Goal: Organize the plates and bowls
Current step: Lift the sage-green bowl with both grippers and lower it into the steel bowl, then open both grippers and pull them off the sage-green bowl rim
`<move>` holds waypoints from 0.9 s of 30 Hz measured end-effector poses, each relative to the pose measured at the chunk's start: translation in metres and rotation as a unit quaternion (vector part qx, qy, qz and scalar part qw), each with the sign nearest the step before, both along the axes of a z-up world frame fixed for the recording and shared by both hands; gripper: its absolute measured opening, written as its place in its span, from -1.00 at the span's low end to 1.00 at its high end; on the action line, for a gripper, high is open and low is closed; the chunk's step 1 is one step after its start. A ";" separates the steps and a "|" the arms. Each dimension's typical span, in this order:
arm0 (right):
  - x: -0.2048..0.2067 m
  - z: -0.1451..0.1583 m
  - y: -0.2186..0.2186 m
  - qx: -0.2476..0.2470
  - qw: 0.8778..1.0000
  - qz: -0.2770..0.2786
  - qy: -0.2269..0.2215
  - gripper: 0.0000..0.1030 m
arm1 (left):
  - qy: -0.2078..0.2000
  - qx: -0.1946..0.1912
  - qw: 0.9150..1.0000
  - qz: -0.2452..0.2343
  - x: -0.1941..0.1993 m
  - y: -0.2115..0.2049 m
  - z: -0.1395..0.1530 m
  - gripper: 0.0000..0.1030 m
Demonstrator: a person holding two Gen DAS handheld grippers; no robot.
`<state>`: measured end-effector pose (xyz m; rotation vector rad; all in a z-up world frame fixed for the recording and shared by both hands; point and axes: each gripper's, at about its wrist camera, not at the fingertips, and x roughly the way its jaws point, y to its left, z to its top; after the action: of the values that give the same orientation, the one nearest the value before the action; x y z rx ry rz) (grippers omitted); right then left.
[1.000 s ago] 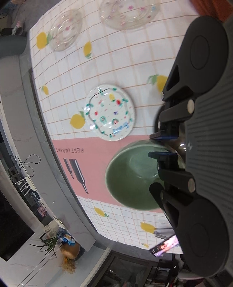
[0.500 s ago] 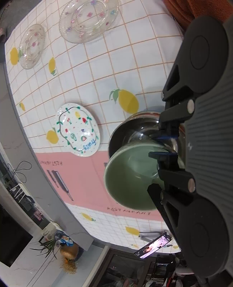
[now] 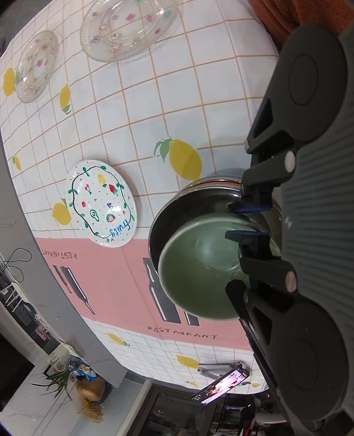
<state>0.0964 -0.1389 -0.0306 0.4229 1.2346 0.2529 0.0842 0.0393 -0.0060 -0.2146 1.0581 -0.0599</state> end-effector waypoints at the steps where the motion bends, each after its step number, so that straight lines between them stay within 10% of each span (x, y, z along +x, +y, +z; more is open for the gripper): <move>1: 0.001 0.000 0.001 -0.004 1.000 0.003 -0.001 -0.79 | 0.001 -0.003 1.000 -0.001 0.001 0.001 0.000 -0.75; 27: 0.015 0.007 0.022 -0.088 0.994 0.068 -0.006 -0.67 | -0.028 -0.060 0.998 0.019 -0.001 0.029 0.017 -0.57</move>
<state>0.1118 -0.1168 -0.0233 0.1857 1.2646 0.2607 0.0831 0.0685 0.0108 -0.3393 0.9953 -0.0940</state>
